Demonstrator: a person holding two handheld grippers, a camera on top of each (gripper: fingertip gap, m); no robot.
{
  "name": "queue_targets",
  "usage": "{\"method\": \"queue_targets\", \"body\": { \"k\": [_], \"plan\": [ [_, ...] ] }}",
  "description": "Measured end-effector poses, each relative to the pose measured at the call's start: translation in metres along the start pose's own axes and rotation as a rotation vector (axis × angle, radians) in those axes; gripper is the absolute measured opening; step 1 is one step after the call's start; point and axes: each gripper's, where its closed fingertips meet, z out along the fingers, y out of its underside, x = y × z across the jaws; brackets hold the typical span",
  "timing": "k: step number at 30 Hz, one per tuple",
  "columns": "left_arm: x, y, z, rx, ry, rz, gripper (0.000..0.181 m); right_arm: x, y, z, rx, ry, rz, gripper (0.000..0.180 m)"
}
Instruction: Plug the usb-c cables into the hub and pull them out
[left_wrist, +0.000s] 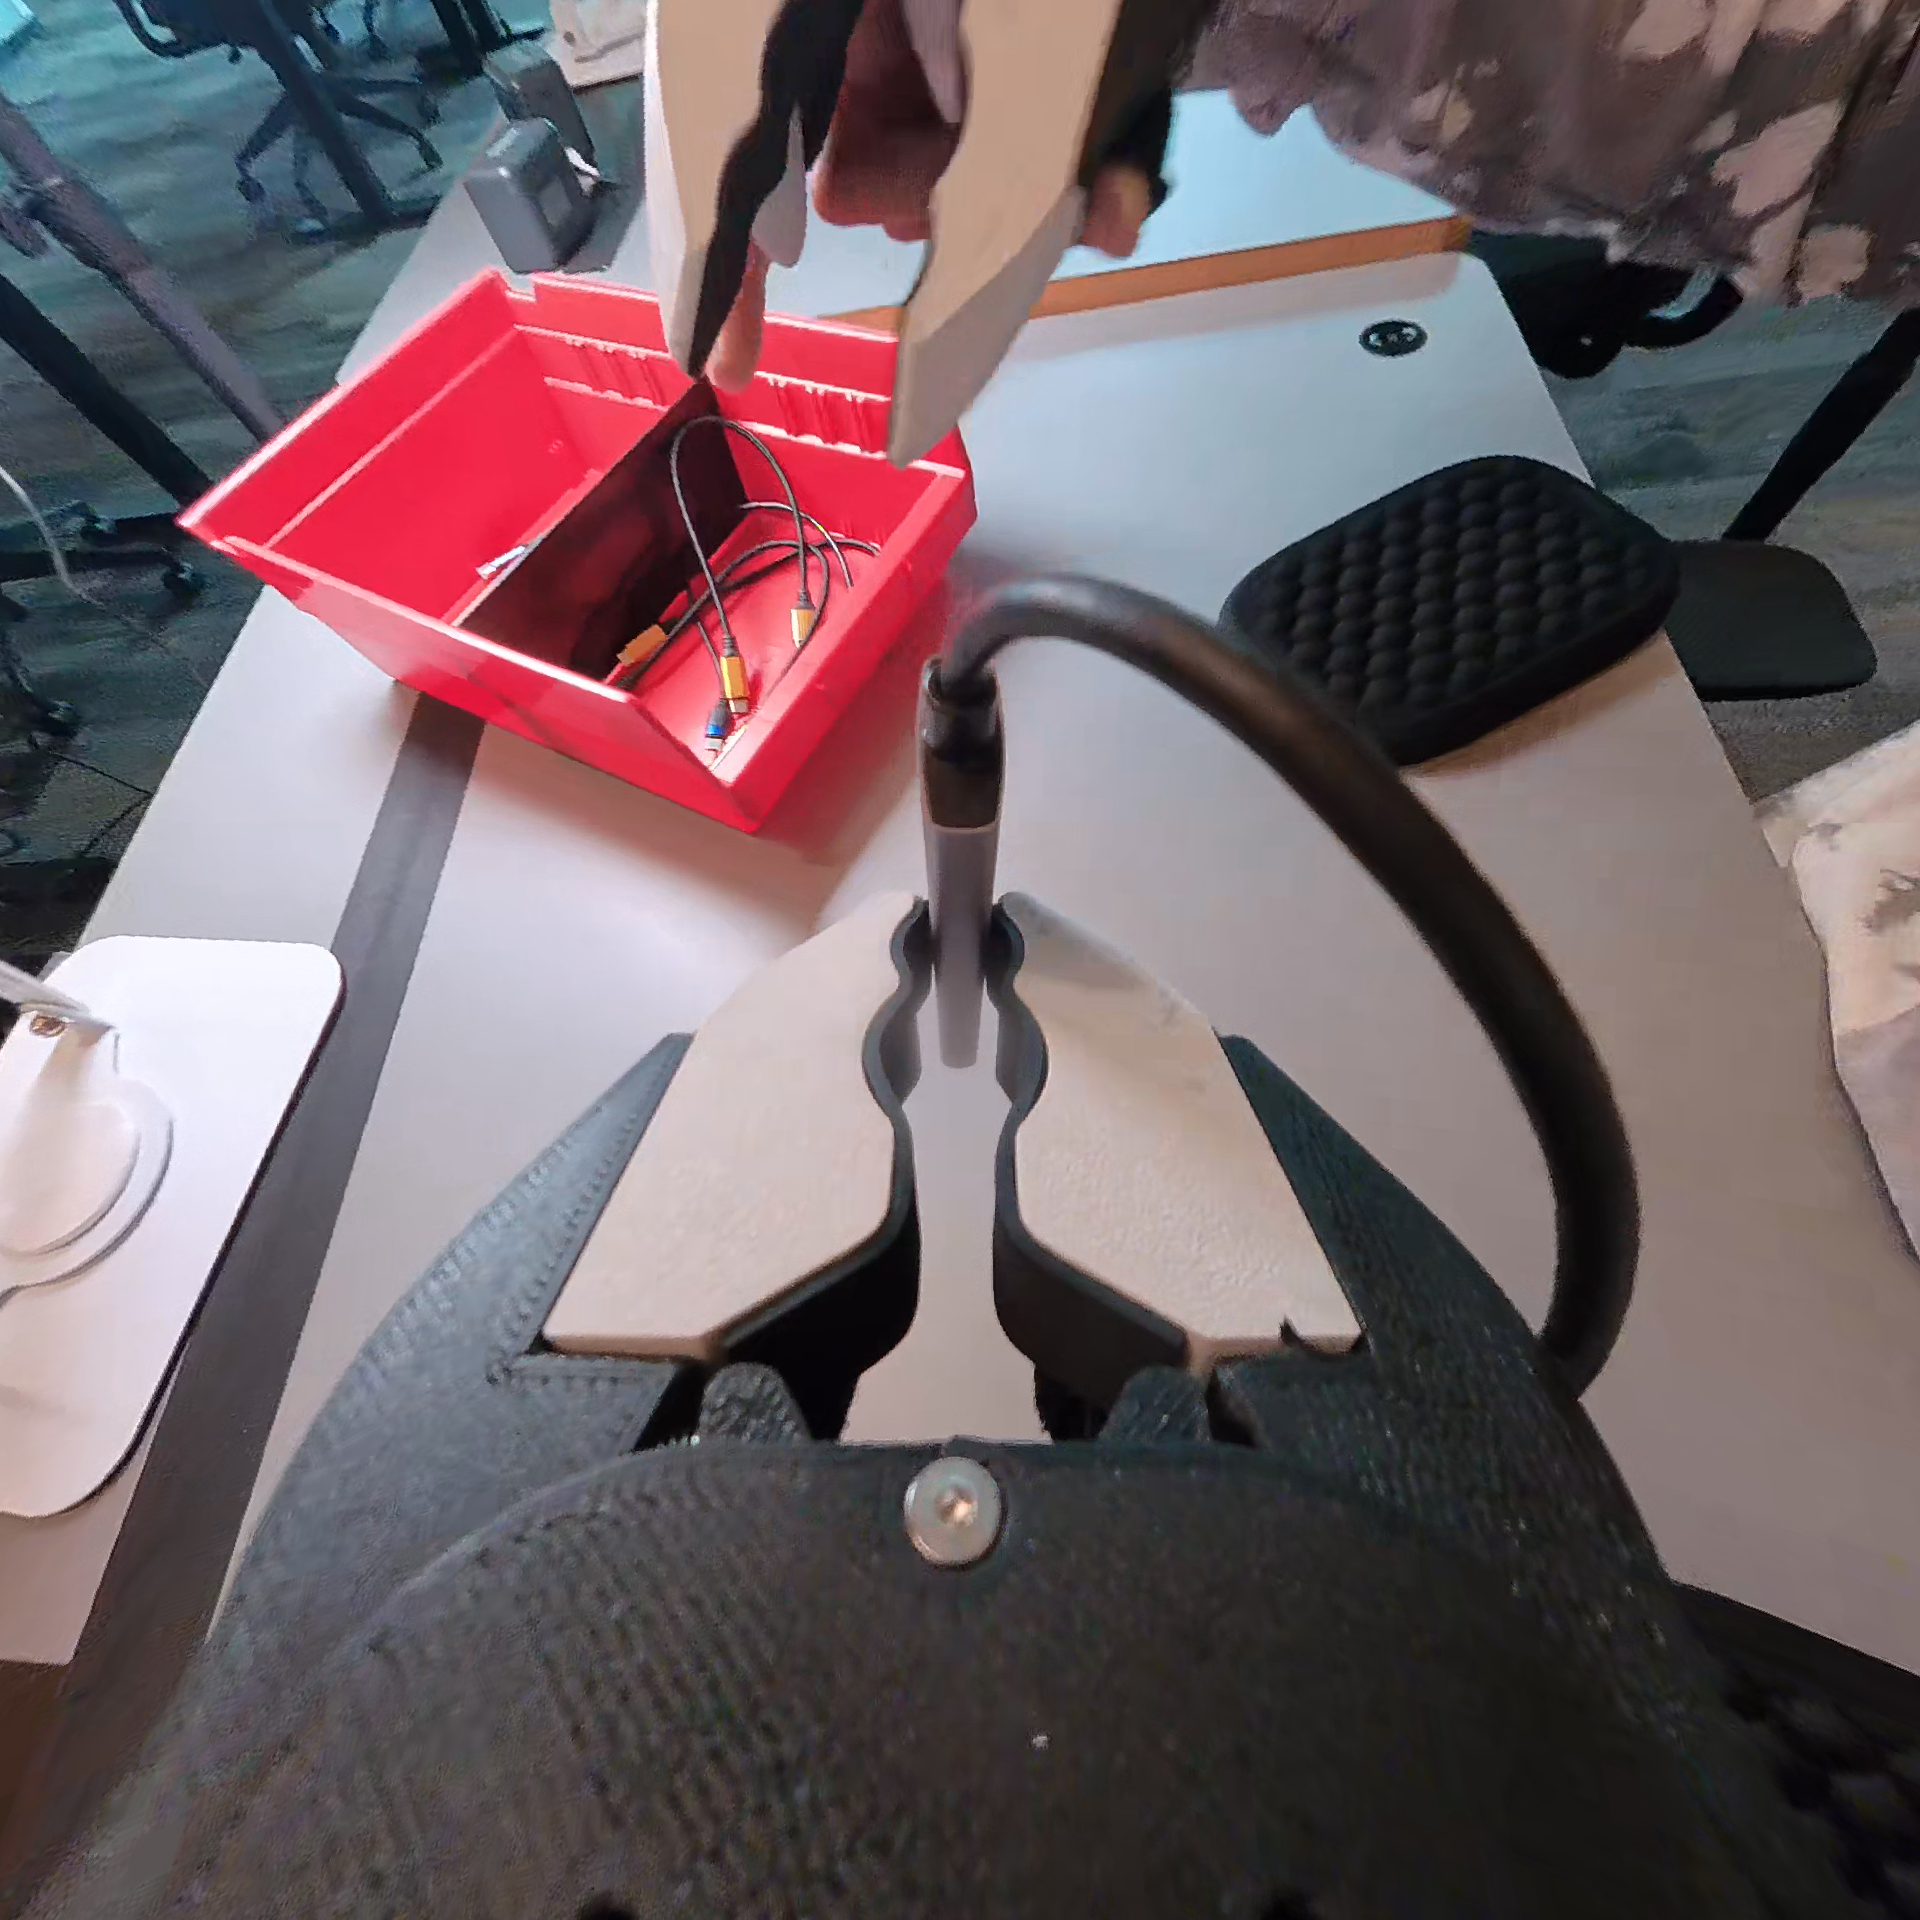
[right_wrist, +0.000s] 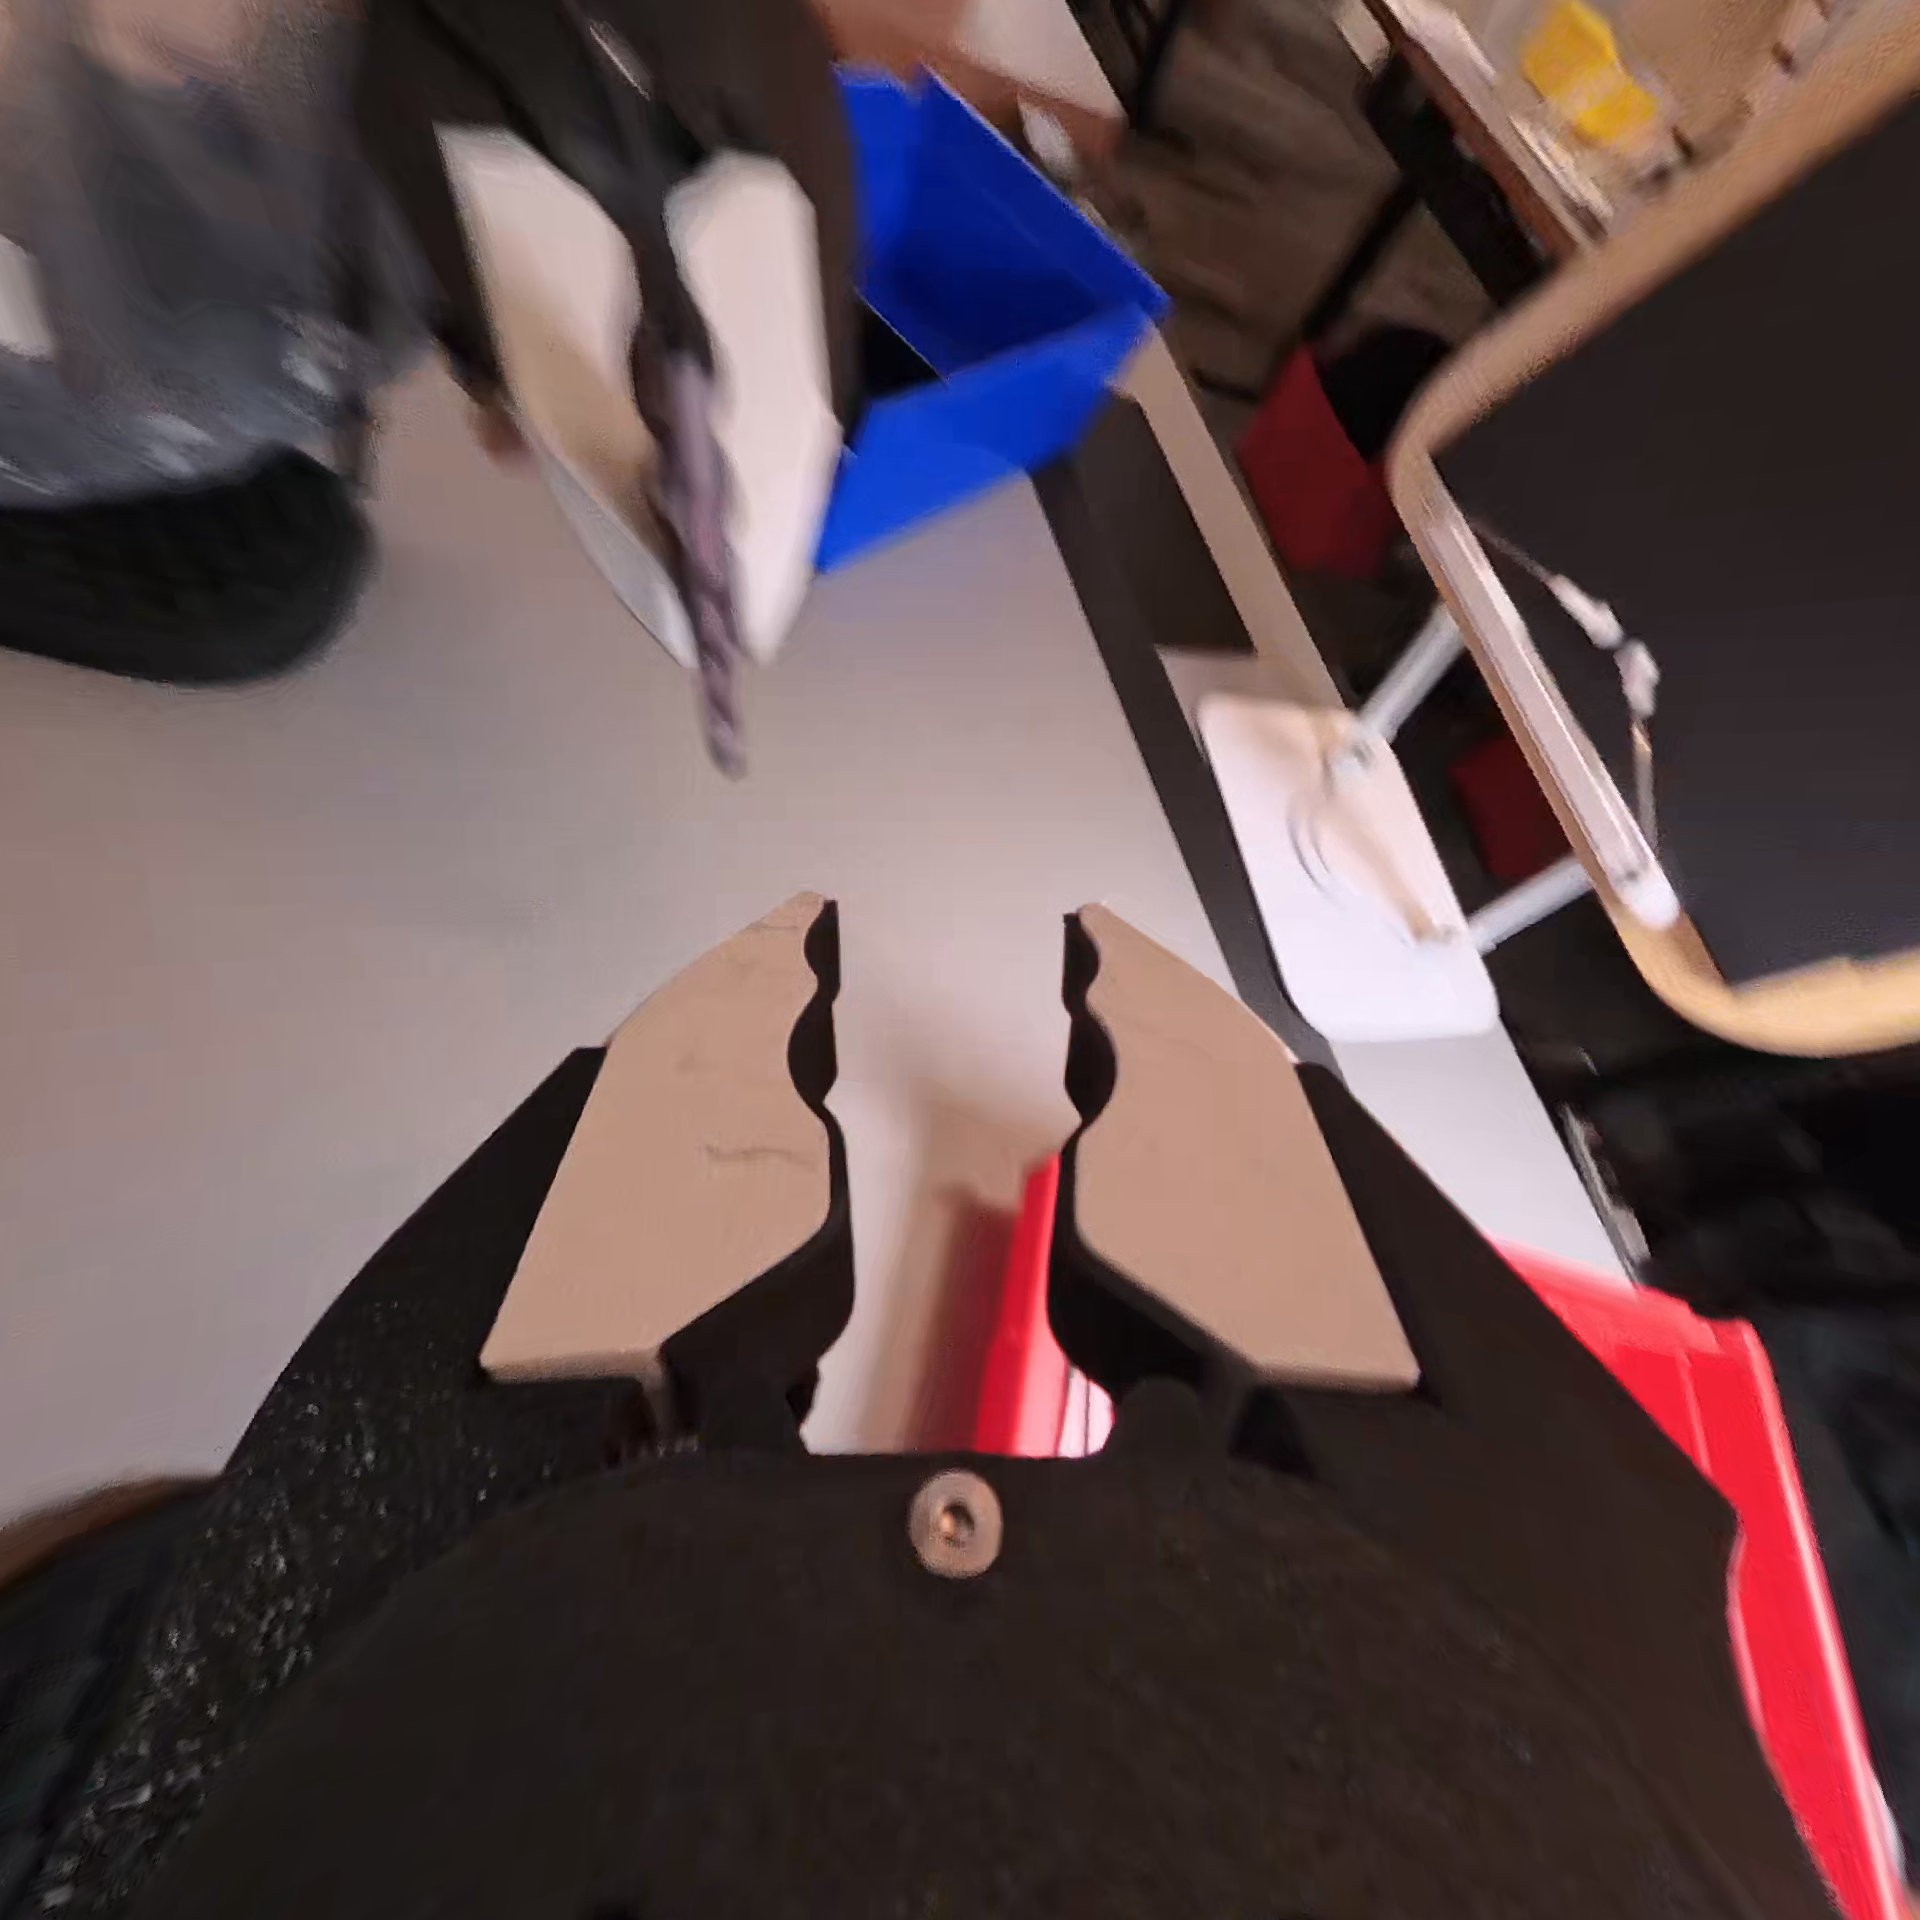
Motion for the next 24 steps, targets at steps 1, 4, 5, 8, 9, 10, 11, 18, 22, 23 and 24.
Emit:
{"method": "queue_targets", "body": {
  "k": [1, 4, 5, 8, 9, 10, 11, 18, 22, 23, 24],
  "plan": [
    [0.003, 0.001, 0.005, -0.013, 0.006, 0.007, 0.01, -0.016, -0.017, 0.005, 0.029, -0.042, -0.023, 0.04],
    [0.011, 0.002, 0.016, -0.051, 0.024, 0.032, 0.01, -0.051, -0.046, 0.022, 0.033, -0.121, -0.11, 0.038],
    [0.014, 0.002, 0.019, -0.063, 0.028, 0.043, 0.01, -0.058, -0.048, 0.028, 0.001, -0.136, -0.14, 0.038],
    [0.021, 0.002, 0.026, -0.086, 0.038, 0.071, 0.01, -0.071, -0.044, 0.042, -0.078, -0.179, -0.175, 0.033],
    [0.024, 0.002, 0.028, -0.092, 0.044, 0.08, 0.01, -0.074, -0.041, 0.044, -0.095, -0.186, -0.185, 0.023],
    [0.026, 0.003, 0.03, -0.099, 0.051, 0.093, 0.01, -0.074, -0.04, 0.044, -0.098, -0.184, -0.193, 0.013],
    [0.028, 0.003, 0.031, -0.099, 0.053, 0.106, 0.011, -0.075, -0.039, 0.043, -0.101, -0.193, -0.191, 0.011],
    [0.017, -0.021, 0.024, 0.09, 0.015, 0.078, 0.015, -0.062, -0.037, 0.012, -0.044, -0.135, -0.126, 0.009],
    [-0.01, -0.029, -0.001, 0.189, -0.099, 0.024, 0.016, -0.032, -0.017, -0.019, -0.085, -0.043, -0.08, 0.009],
    [-0.015, -0.028, -0.008, 0.2, -0.115, 0.006, 0.016, -0.019, -0.008, -0.027, -0.108, -0.005, -0.065, 0.009],
    [-0.021, -0.027, -0.014, 0.208, -0.136, -0.006, 0.015, -0.004, 0.0, -0.036, -0.124, 0.034, -0.041, 0.009]
  ]
}}
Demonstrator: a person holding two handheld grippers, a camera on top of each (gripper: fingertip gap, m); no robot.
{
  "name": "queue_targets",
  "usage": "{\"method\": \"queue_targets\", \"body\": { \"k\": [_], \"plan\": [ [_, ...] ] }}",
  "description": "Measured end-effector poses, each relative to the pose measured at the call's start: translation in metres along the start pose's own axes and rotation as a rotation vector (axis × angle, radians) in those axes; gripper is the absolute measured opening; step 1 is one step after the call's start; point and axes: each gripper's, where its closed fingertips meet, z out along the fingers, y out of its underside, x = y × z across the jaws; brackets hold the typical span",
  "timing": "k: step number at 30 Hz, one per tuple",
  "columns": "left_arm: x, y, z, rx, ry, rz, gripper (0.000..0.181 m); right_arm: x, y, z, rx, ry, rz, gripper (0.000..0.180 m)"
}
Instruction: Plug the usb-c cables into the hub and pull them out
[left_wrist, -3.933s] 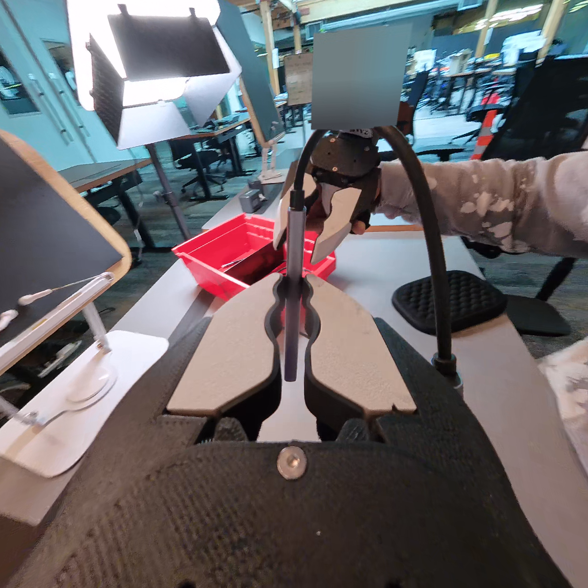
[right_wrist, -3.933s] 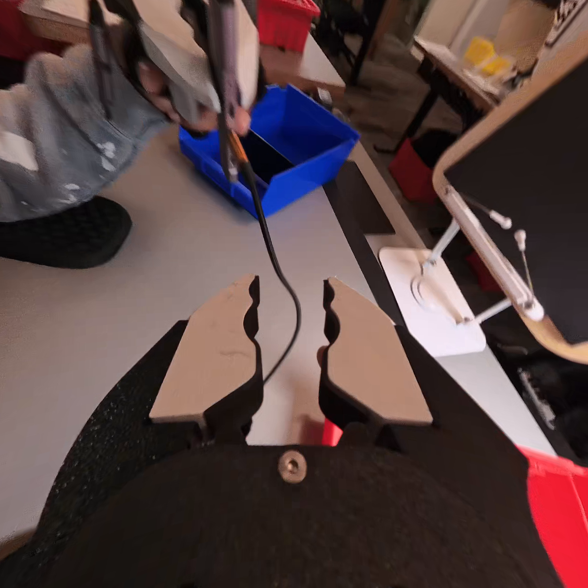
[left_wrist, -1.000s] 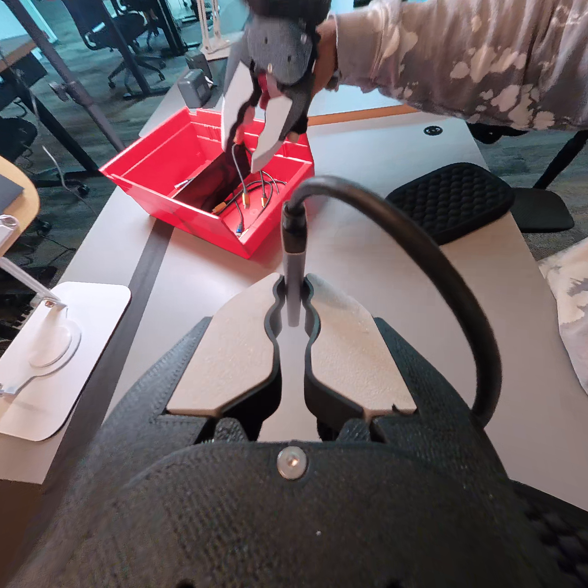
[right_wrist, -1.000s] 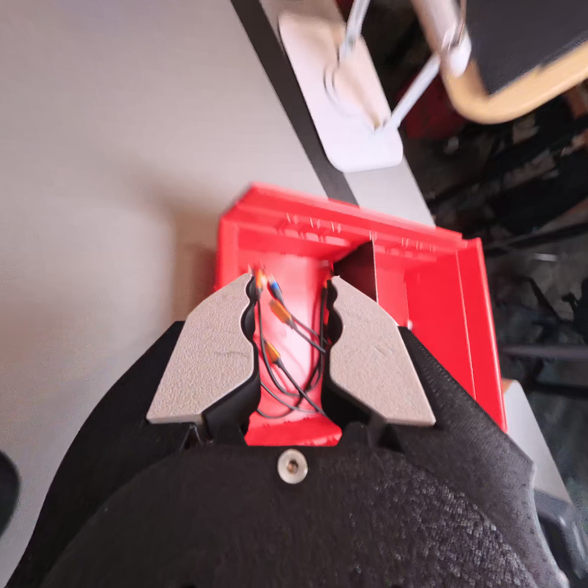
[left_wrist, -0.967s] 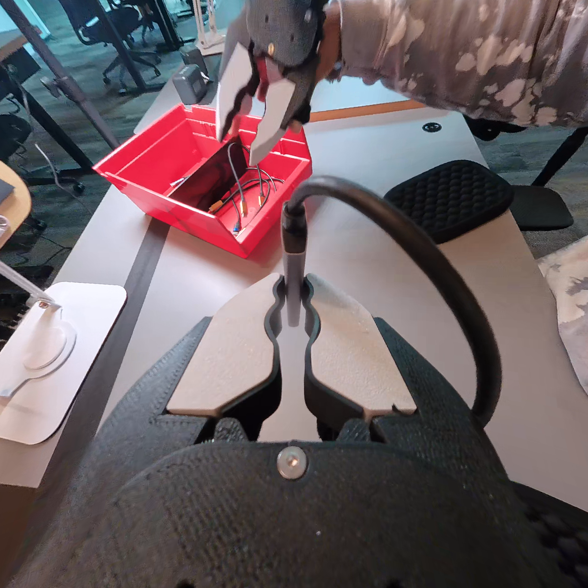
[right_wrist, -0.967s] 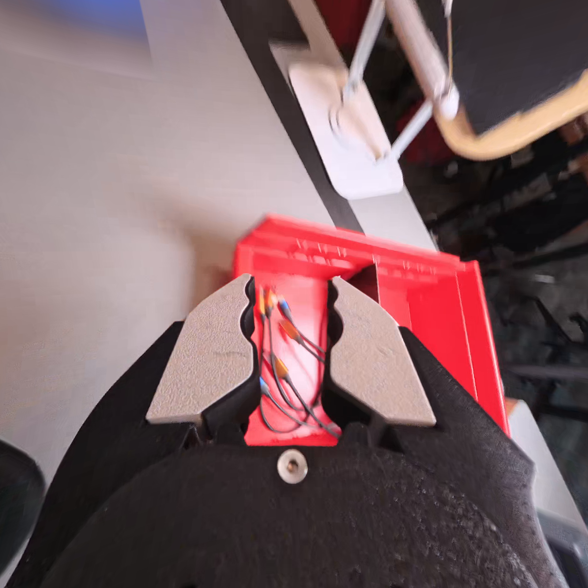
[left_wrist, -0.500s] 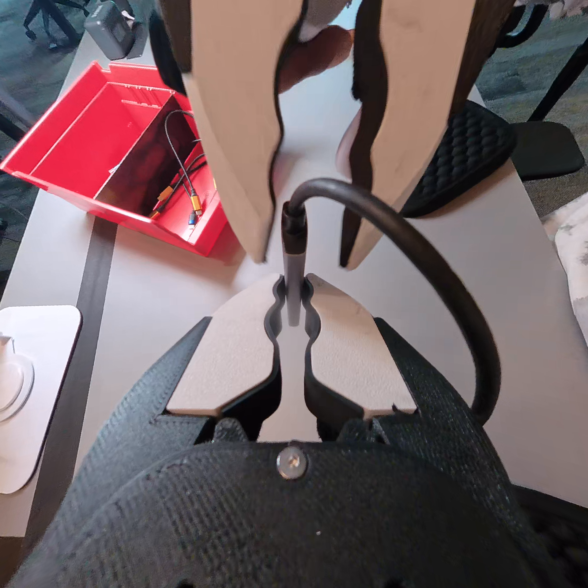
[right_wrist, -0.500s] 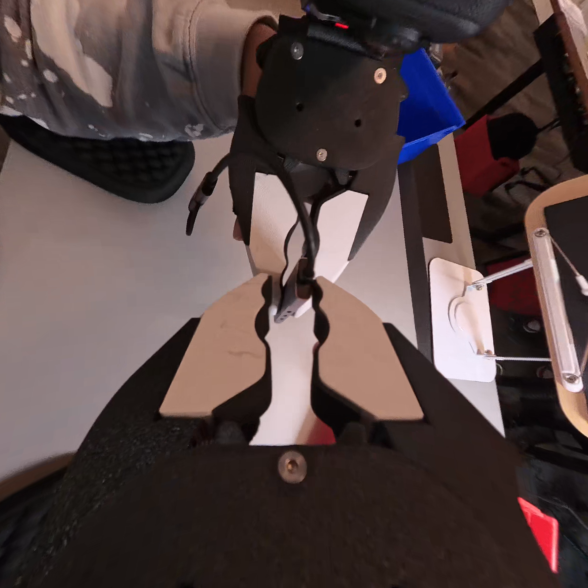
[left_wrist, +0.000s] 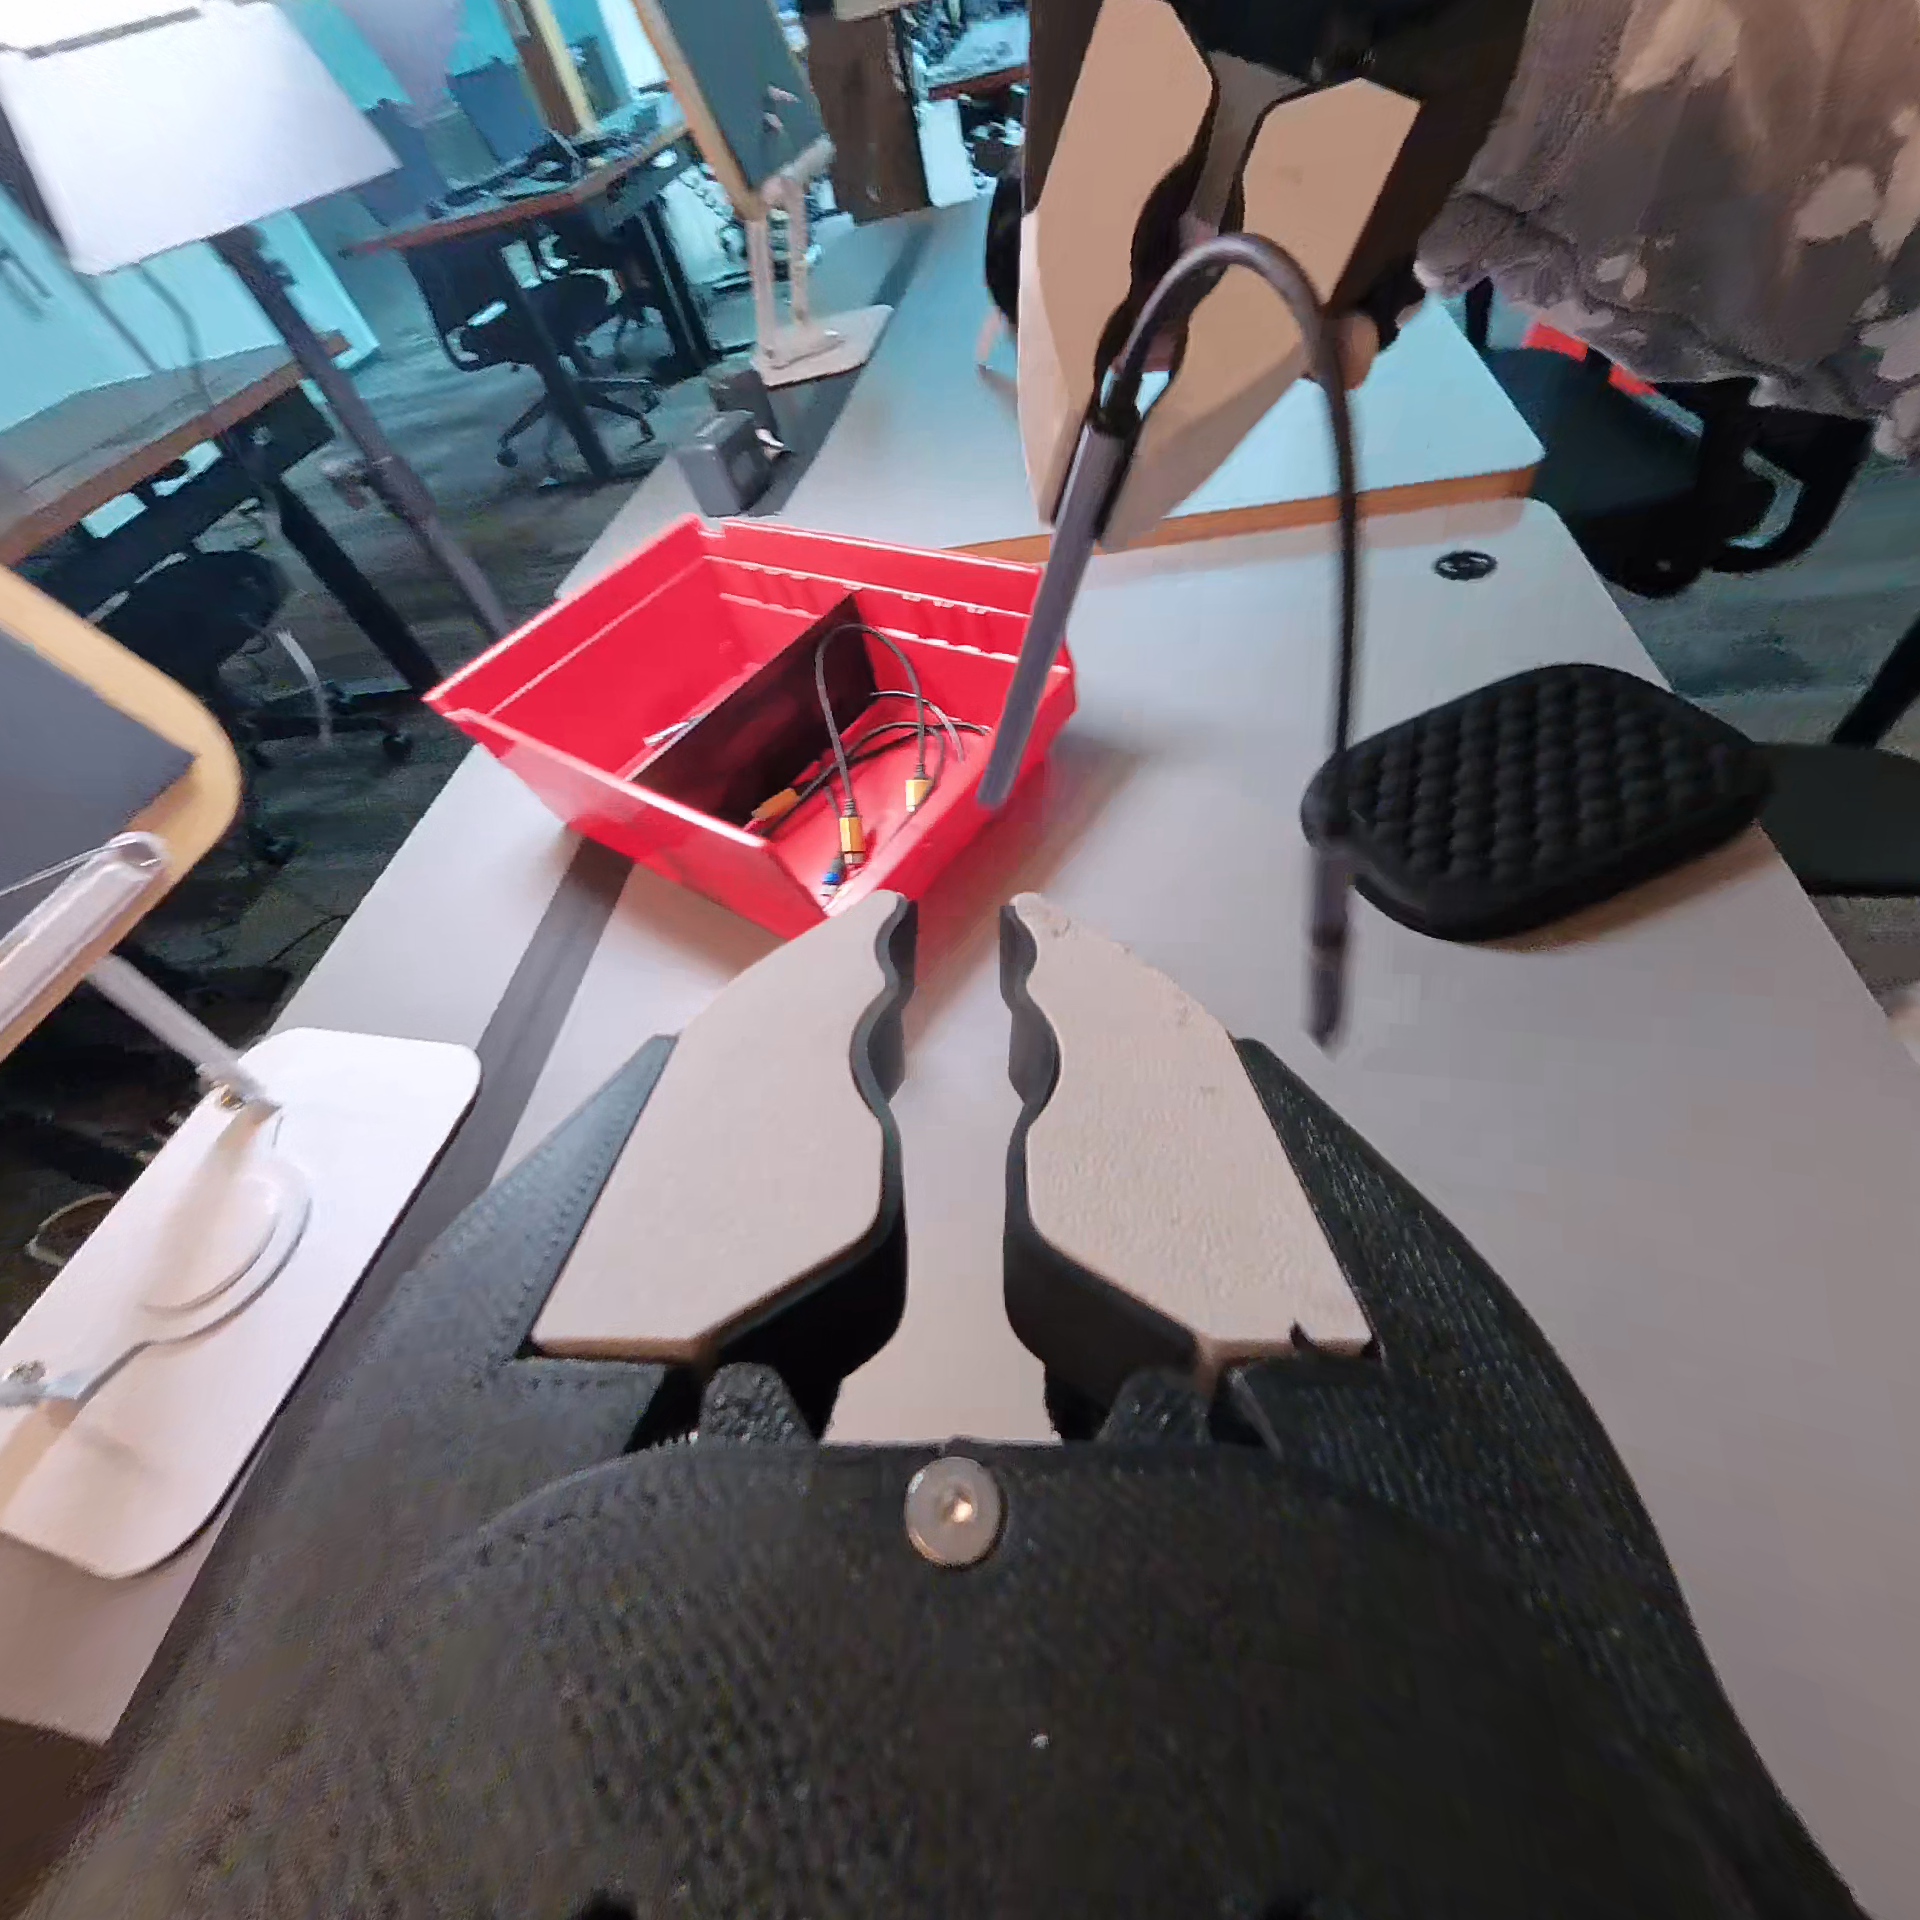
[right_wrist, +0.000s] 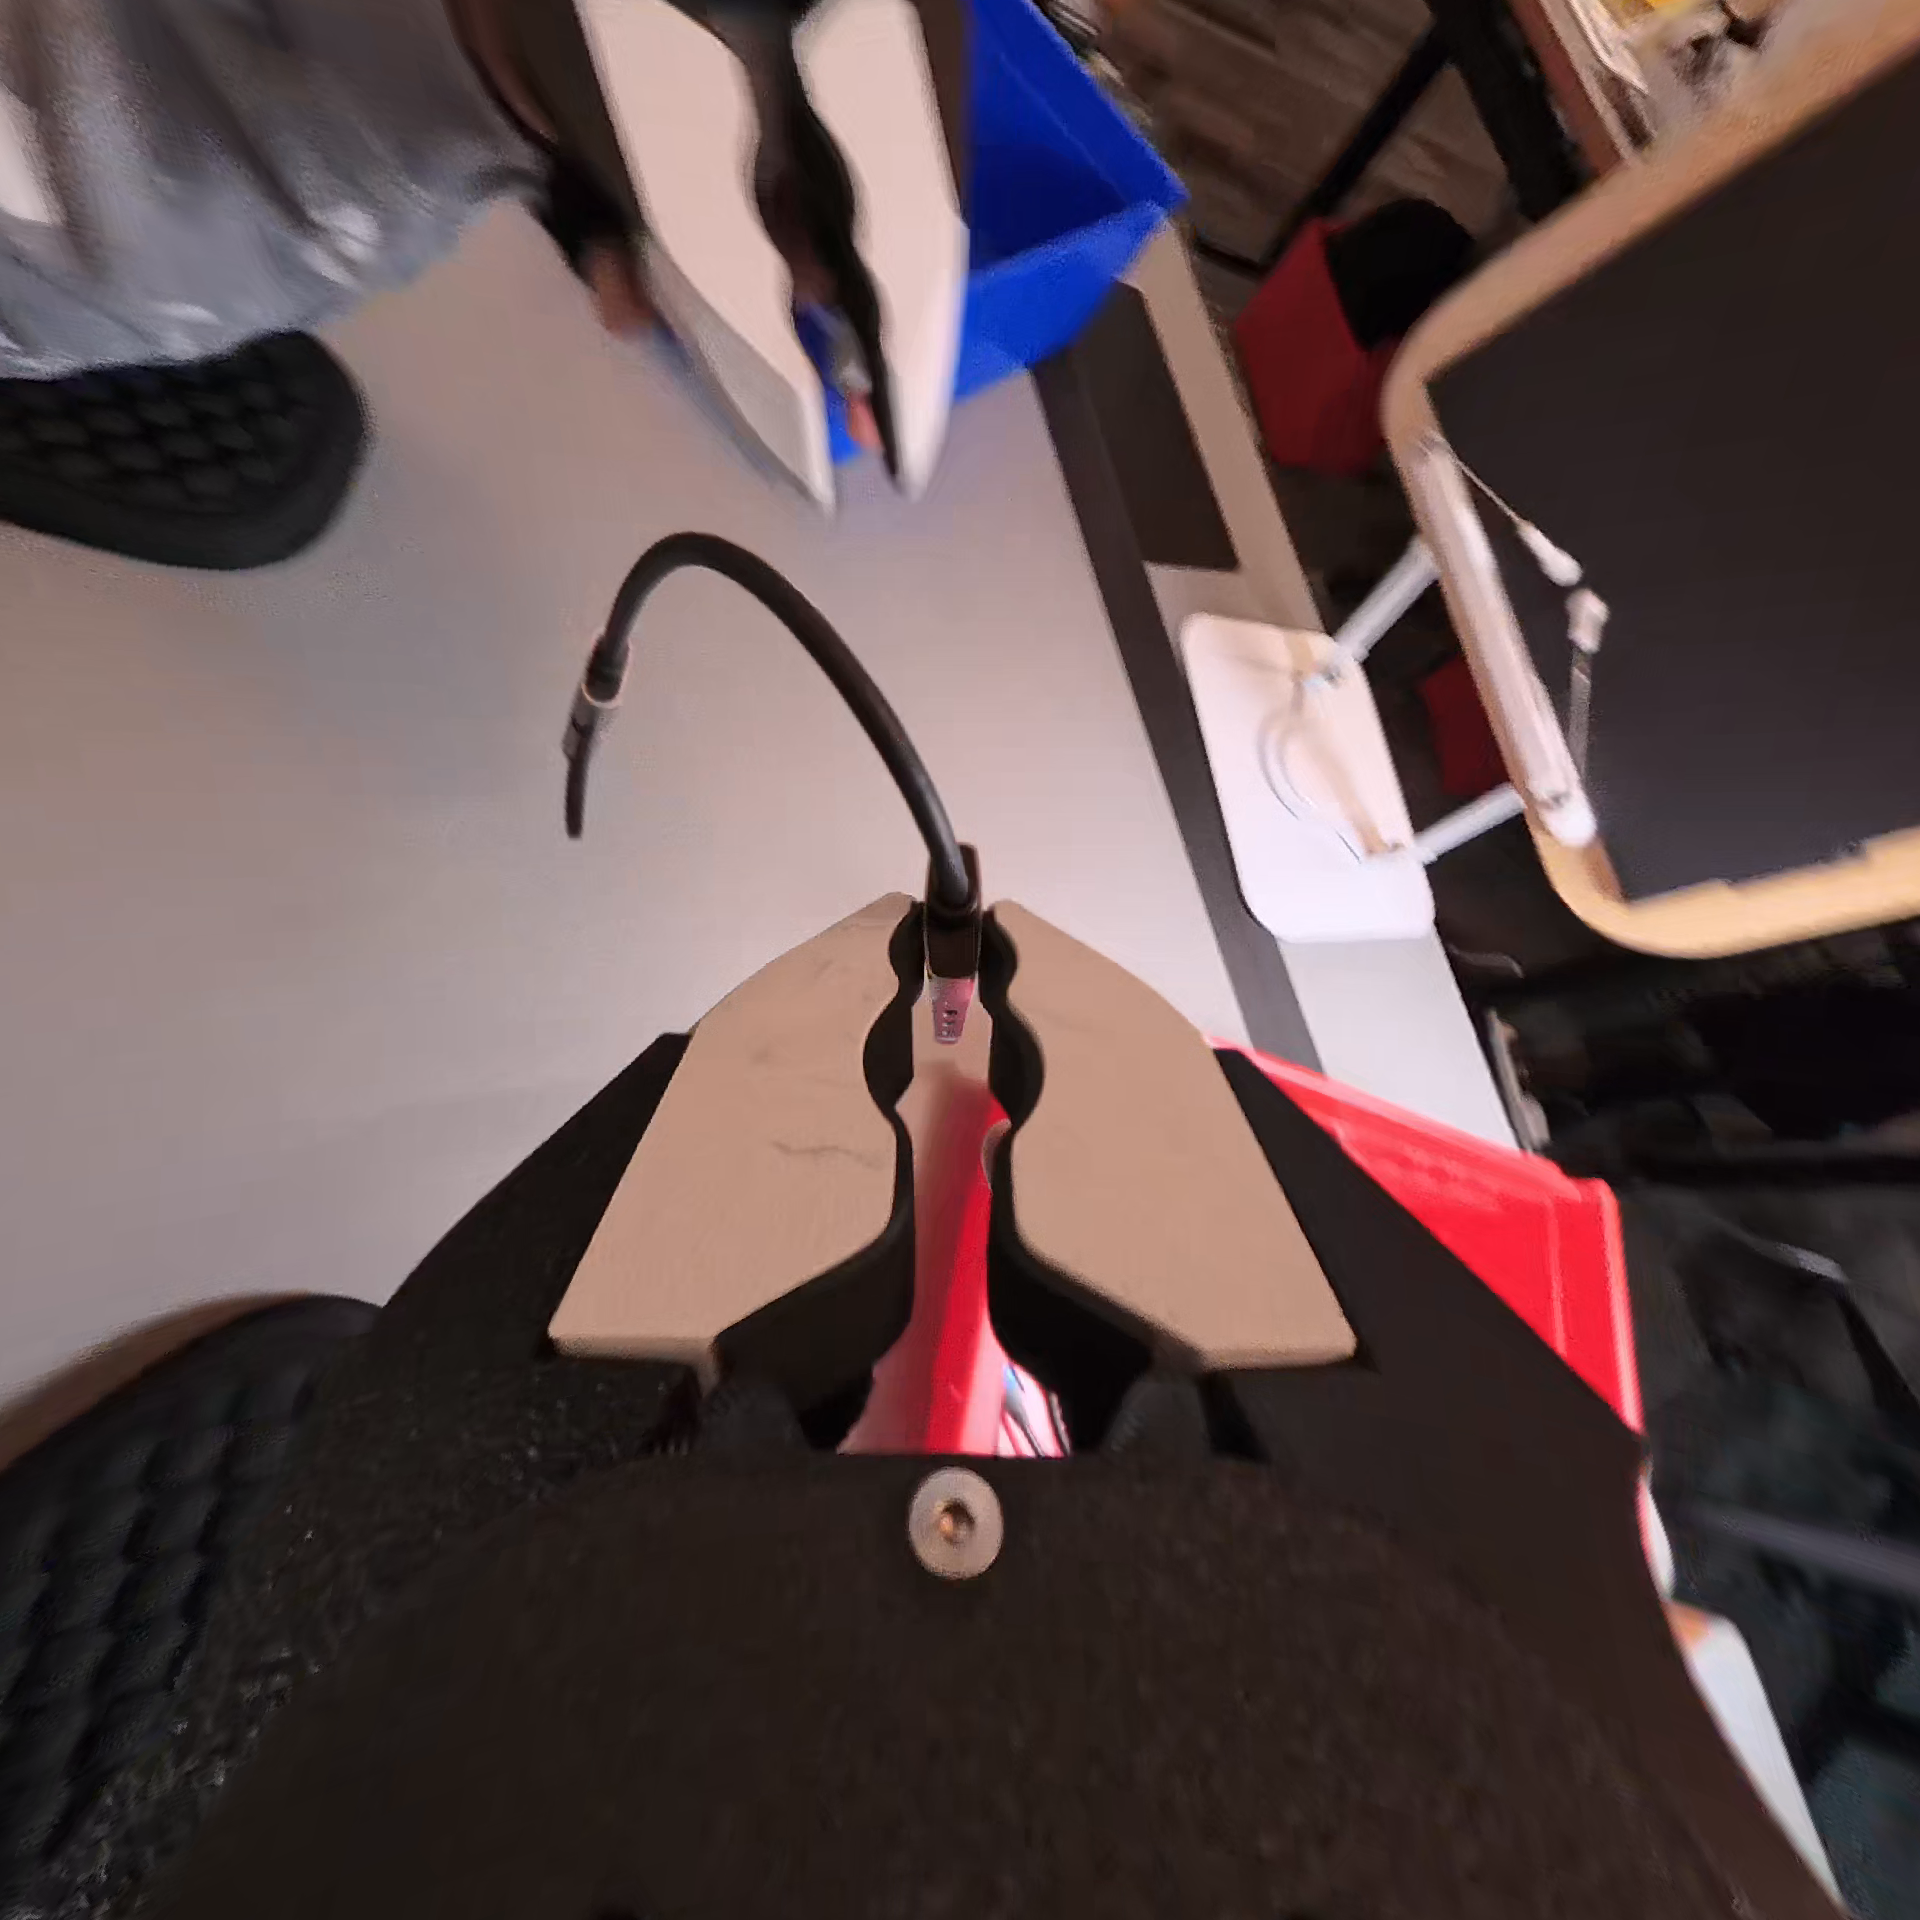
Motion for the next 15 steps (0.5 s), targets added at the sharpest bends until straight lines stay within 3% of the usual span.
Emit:
{"method": "queue_targets", "body": {
  "k": [9, 15],
  "plan": [
    [-0.022, -0.004, -0.027, 0.044, -0.083, -0.014, 0.012, 0.171, 0.123, -0.046, -0.342, 0.523, 0.209, 0.009],
    [-0.026, -0.006, -0.033, 0.053, -0.095, -0.013, 0.012, 0.226, 0.203, -0.011, -0.564, 0.632, 0.339, 0.01]
  ]
}}
